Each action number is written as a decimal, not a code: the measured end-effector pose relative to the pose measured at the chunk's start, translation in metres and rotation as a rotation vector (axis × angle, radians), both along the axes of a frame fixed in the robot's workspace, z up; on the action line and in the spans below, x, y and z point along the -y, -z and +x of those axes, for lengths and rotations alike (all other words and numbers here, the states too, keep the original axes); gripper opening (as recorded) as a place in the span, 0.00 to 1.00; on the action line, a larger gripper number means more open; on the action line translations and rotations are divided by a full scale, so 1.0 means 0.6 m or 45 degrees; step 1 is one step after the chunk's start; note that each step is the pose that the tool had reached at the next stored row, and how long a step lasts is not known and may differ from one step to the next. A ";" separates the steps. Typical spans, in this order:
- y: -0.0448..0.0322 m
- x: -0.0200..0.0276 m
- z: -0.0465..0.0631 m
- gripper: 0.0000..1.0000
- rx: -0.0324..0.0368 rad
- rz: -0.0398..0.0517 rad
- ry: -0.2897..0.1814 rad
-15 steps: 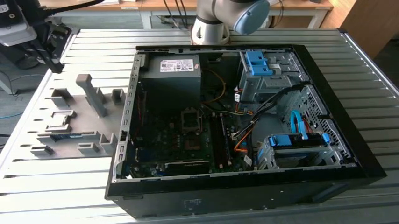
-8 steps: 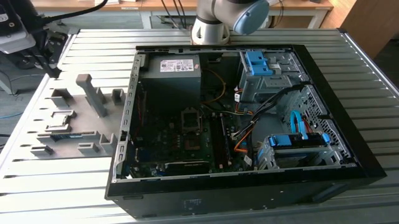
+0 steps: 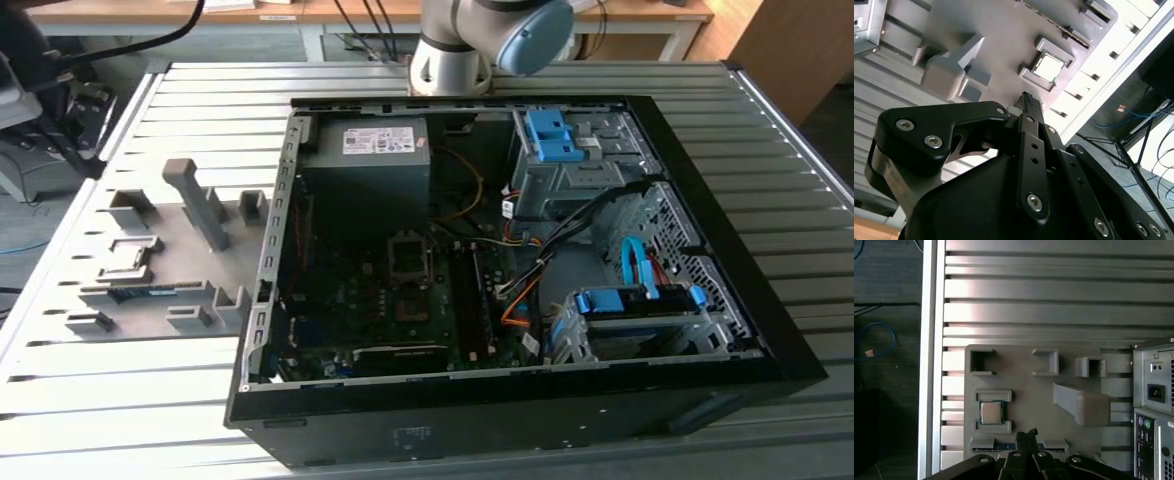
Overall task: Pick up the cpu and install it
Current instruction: 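Reach for the cpu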
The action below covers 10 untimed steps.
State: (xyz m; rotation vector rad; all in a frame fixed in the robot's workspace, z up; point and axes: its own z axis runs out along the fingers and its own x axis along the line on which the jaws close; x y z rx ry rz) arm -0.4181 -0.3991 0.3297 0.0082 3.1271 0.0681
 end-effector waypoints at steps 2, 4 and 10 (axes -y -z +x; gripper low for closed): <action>0.006 0.0001 -0.013 0.10 0.0001 0.000 -0.001; 0.012 0.0002 -0.025 0.10 -0.0001 0.000 -0.003; 0.030 0.0004 -0.035 0.10 0.0001 0.000 -0.005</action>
